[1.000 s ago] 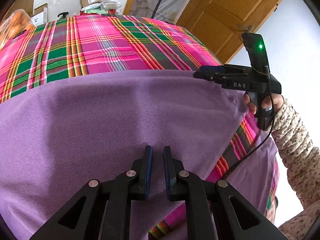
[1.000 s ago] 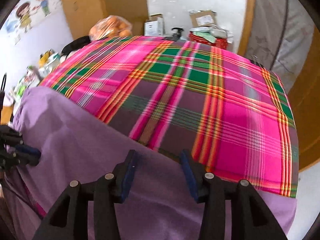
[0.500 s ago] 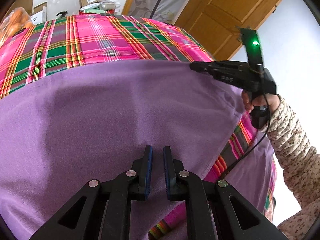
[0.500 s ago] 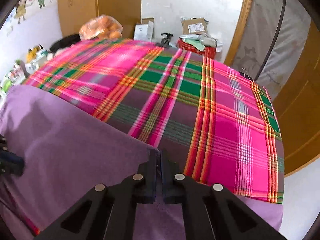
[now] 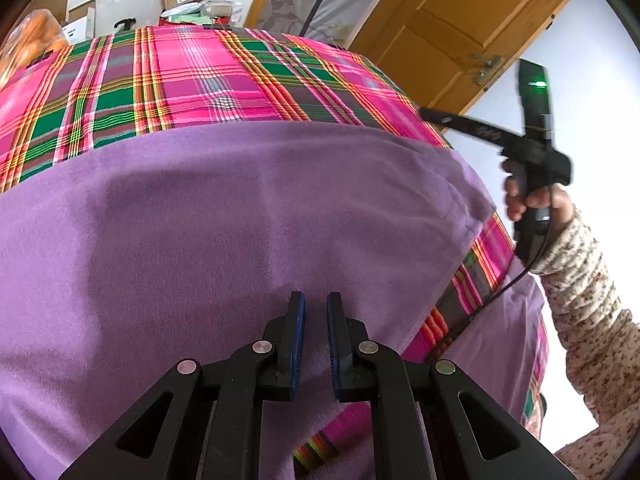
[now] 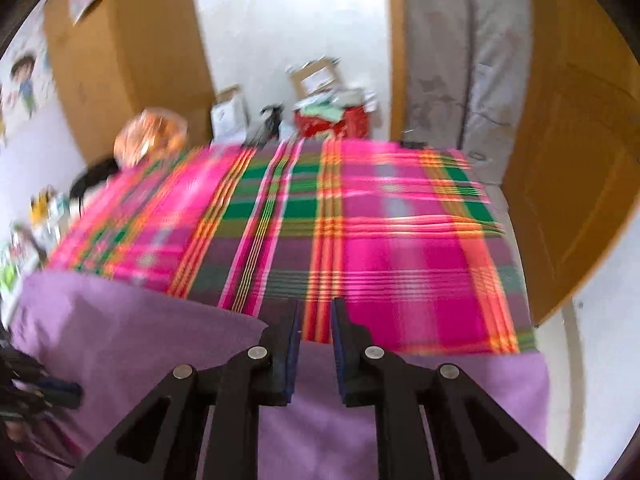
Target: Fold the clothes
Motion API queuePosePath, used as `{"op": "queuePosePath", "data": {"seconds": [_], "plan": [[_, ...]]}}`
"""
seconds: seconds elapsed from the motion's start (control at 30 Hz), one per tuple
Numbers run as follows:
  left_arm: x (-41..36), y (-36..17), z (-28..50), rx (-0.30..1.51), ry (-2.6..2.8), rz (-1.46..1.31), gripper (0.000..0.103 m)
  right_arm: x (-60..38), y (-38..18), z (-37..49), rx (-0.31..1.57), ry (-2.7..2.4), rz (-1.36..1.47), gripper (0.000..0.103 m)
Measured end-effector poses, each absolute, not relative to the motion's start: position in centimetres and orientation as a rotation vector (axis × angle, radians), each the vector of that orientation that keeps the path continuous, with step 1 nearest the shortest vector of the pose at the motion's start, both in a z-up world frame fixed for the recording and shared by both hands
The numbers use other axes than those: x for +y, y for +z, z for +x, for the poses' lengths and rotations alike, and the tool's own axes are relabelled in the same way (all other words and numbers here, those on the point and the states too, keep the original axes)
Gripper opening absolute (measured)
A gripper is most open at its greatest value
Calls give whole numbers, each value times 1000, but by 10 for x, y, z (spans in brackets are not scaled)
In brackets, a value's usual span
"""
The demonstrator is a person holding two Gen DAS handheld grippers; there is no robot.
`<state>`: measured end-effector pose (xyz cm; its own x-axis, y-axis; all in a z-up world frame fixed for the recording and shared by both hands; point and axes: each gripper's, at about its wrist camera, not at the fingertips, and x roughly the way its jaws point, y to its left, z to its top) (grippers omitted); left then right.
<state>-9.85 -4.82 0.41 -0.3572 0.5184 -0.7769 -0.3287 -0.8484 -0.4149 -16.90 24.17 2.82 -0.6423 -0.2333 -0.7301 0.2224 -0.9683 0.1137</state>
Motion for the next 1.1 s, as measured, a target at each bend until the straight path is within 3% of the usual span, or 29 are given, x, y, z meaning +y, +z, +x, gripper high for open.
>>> {"op": "queuePosePath", "data": {"seconds": [0.37,0.53,0.7,1.1], "plan": [[-76,57,-45,-260,2325,-1209,11,286,120,-30,-106,-2827,972,17],[-96,69,-9,-270,2383,-1179,11,292,135,38,-185,-2844,913,28],[-123,67,31,-334,2426,-1167,11,260,107,81,-152,-2764,980,29],[-198,22,95,-546,2532,-1333,11,104,10,84,-45,-2352,1128,29]]}}
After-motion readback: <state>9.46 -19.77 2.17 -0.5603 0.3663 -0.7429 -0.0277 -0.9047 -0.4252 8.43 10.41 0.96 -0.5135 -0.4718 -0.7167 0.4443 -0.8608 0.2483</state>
